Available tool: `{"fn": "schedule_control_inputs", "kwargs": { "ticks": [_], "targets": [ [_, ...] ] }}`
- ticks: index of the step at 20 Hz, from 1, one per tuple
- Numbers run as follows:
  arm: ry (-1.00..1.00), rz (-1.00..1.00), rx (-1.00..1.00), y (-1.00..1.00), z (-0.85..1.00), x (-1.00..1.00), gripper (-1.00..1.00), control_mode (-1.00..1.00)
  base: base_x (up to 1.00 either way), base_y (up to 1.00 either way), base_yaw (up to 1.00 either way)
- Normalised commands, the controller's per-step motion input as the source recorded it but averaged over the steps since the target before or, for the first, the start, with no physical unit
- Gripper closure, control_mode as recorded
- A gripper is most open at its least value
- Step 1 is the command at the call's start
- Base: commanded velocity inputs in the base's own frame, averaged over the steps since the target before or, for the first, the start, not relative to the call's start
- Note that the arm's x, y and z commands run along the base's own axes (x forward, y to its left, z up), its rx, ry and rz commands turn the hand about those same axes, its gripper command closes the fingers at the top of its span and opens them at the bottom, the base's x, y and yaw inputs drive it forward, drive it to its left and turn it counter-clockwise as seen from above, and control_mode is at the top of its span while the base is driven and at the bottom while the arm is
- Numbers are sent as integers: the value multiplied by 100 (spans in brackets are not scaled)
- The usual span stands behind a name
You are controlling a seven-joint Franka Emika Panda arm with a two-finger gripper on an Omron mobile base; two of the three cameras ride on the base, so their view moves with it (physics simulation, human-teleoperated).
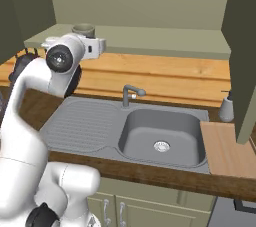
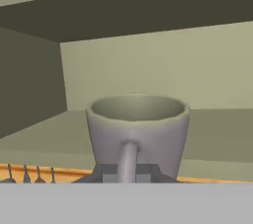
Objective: Pick the kettle from the counter and place it on the tray. Then pick the mug from the cabinet and place it on the tray. Then close the cabinet doors.
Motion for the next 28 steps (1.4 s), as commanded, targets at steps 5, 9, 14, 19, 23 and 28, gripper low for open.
{"fn": "schedule_control_inputs", "kwargs": {
  "ticks": [5, 9, 14, 19, 23, 28],
  "targets": [
    [0, 0, 0, -4, 8, -100, 100, -100, 0, 0, 0],
    [0, 0, 0, -4, -2, -97, 100, -100, 0, 0, 0],
    [0, 0, -5, 0, -32, -77, 100, -100, 0, 0, 0],
    [0, 2, -9, 10, -45, -55, 100, -100, 0, 0, 0],
    [0, 2, -4, 3, -27, -36, 100, 100, -50, -4, 0],
    [0, 0, 0, 0, 0, 0, 100, 100, -100, -49, 0]
  ]
}}
